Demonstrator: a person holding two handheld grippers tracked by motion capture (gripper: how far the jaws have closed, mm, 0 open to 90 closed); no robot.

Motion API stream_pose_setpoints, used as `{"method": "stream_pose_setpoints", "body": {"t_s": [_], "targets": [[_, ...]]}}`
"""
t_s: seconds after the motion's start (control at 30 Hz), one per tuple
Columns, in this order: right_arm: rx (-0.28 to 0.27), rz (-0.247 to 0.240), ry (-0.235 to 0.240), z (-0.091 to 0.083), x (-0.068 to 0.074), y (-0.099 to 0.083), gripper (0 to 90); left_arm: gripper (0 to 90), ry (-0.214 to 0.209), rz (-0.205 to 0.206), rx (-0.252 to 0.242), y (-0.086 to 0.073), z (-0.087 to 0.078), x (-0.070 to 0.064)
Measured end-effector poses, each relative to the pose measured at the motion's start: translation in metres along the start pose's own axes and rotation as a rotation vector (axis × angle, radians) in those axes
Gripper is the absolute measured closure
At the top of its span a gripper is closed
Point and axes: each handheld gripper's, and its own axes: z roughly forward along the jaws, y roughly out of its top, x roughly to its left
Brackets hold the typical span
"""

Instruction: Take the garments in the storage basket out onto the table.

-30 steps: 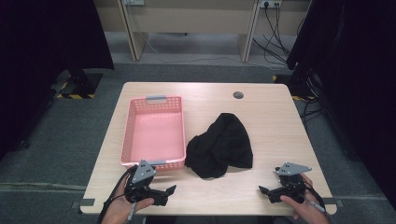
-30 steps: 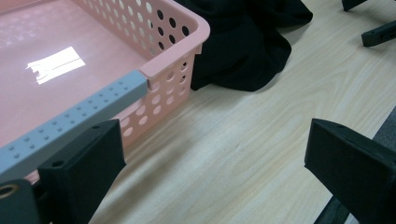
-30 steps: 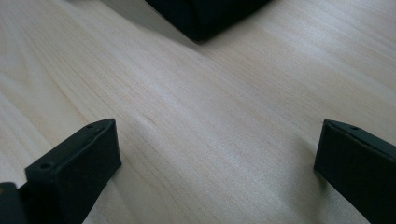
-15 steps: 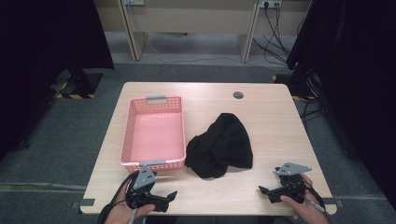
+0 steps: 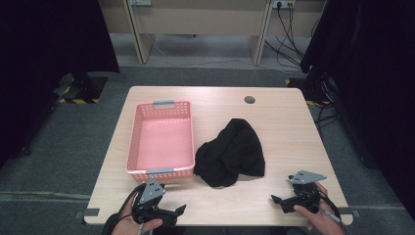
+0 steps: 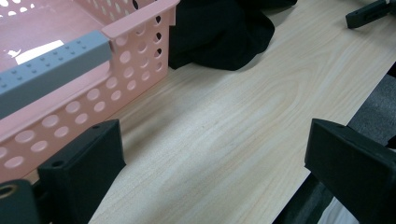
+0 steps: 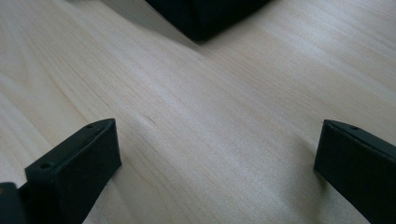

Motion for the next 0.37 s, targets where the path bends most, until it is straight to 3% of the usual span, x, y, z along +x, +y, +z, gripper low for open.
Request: {"method": "stream_pose_setpoints", "body": {"t_s": [0.37], "targets": [[0.000, 0.000, 0.000, 0.0000, 0.0000, 0.0000, 0.5, 4.0, 0.001, -0.004, 0.003, -0.0023, -0.0003, 0.0002]]}}
